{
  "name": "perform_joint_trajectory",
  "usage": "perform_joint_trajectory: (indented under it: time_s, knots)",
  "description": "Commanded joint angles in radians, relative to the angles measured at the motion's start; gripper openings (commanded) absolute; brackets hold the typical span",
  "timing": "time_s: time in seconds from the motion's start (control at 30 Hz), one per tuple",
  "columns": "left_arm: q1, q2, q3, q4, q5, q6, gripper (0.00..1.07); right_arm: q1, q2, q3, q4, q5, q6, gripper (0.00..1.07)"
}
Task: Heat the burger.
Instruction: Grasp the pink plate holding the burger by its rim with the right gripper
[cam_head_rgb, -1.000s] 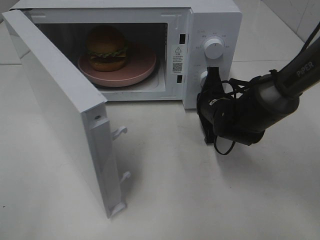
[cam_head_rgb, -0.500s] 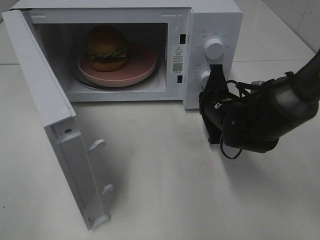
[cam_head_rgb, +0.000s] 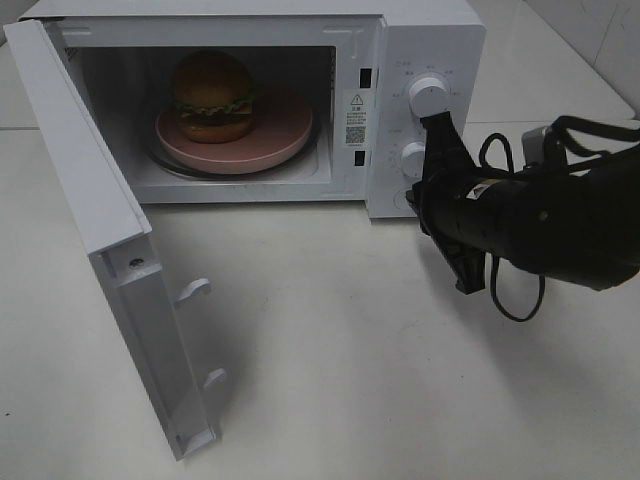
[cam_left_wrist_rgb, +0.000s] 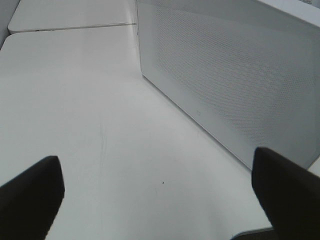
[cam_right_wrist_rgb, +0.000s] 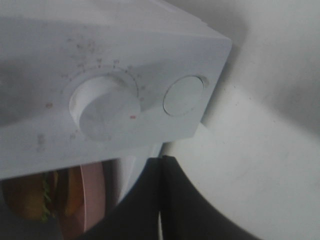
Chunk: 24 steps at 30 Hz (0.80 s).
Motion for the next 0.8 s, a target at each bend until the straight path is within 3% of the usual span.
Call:
perform_joint_trajectory:
  time_s: [0.03,0.1,0.3,0.4,0.47,0.57,0.63,0.7,0.8]
  knots:
    - [0.004,-0.022,0.001,-0.001,-0.008,0.001,0.96,0.002,-0.055,0.002,-0.015,0.111,-0.143,0.0]
    - [0.004,-0.022,0.001,-0.001,-0.008,0.001,0.96,-0.001,-0.122,0.001,-0.015,0.253,-0.344,0.0]
    - [0.004,-0.022,0.001,-0.001,-0.008,0.001,0.96,-0.001,-0.201,-0.003,-0.015,0.43,-0.658,0.0]
    - [0.004,-0.022,0.001,-0.001,-0.008,0.001,0.96,-0.001,-0.212,-0.006,-0.015,0.458,-0.697,0.0]
    - [0.004,-0.022,0.001,-0.001,-0.008,0.001,0.96,-0.001,-0.239,-0.045,-0.044,0.626,-0.869,0.0]
    - [0.004,-0.022,0.001,-0.001,-0.008,0.001,0.96,-0.001,-0.244,-0.057,-0.055,0.666,-0.903,0.0]
    - [0.004,-0.022,0.001,-0.001,-0.008,0.001,0.96,-0.001,-0.252,-0.106,-0.157,0.841,-0.966,0.01]
    - [0.004,-0.022,0.001,-0.001,-0.008,0.001,0.96,-0.001,-0.252,-0.115,-0.187,0.882,-0.968,0.01]
    - [0.004,-0.022,0.001,-0.001,-0.008,0.001,0.96,-0.001,-0.252,-0.153,-0.329,1.013,-0.968,0.02]
